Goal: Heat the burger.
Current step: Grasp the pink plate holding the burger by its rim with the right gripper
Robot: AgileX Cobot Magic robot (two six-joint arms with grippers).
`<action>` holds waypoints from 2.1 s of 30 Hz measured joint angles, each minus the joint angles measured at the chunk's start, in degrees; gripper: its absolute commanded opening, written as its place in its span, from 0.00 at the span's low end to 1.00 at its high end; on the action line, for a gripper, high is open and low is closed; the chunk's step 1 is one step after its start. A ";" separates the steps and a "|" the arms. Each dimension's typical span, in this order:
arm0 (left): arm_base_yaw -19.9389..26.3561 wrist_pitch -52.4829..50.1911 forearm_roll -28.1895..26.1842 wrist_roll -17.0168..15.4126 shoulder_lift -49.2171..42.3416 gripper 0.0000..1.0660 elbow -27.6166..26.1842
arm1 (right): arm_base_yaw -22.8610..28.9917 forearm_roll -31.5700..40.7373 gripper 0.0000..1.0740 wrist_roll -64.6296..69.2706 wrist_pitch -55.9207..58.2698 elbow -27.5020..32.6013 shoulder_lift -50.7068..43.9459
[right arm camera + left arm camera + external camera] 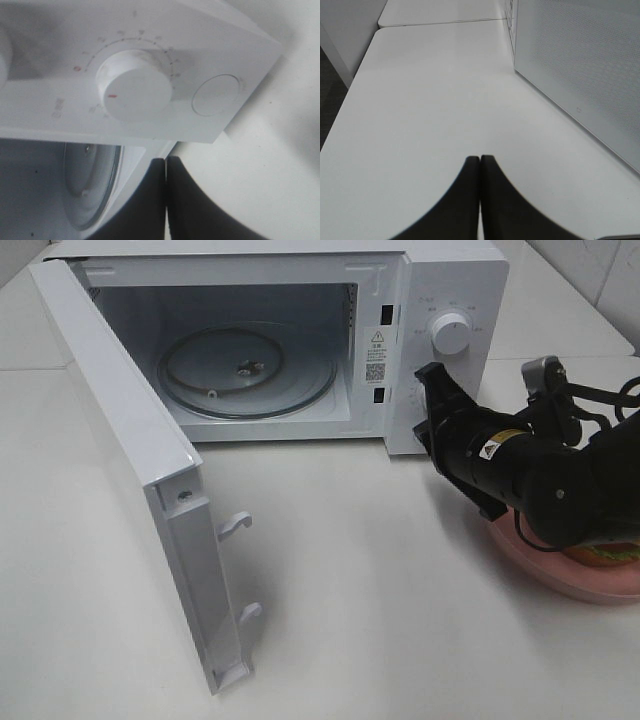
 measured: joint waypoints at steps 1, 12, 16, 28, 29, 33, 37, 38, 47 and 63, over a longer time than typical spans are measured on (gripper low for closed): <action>0.00 0.00 0.00 0.00 0.00 0.00 0.00 | 0.00 -1.32 0.00 -1.72 -0.17 0.00 0.00; 0.00 0.00 0.00 0.00 0.00 0.00 0.00 | 0.00 -19.42 0.01 -33.98 -1.49 0.00 -0.06; 0.00 0.00 0.00 0.00 0.00 0.00 0.00 | 0.00 -22.29 0.01 -38.56 -1.26 0.00 -0.06; 0.00 0.00 0.00 0.00 0.00 0.00 0.00 | 0.00 -29.16 0.02 -45.66 15.64 -1.72 -0.63; 0.00 0.00 0.00 0.00 0.00 0.00 0.00 | 0.00 -31.17 0.02 -45.09 21.20 -3.67 -1.15; 0.00 0.00 0.00 0.00 0.00 0.00 0.00 | 0.00 -32.95 0.03 -43.03 33.86 -8.42 -2.35; 0.00 0.00 0.00 0.00 0.00 0.00 0.00 | 0.00 -33.23 0.03 -42.28 47.21 -13.29 -3.38; 0.00 0.00 0.00 0.00 0.00 0.00 0.00 | 0.00 -33.17 0.03 -42.28 50.71 -14.55 -3.67; 0.00 0.00 0.00 0.00 0.00 0.00 0.00 | 0.00 -23.09 0.05 -47.56 74.89 -23.20 -4.01; 0.00 0.00 0.00 0.00 0.00 0.00 0.00 | 0.00 -20.63 0.77 -49.16 82.79 -24.87 -4.01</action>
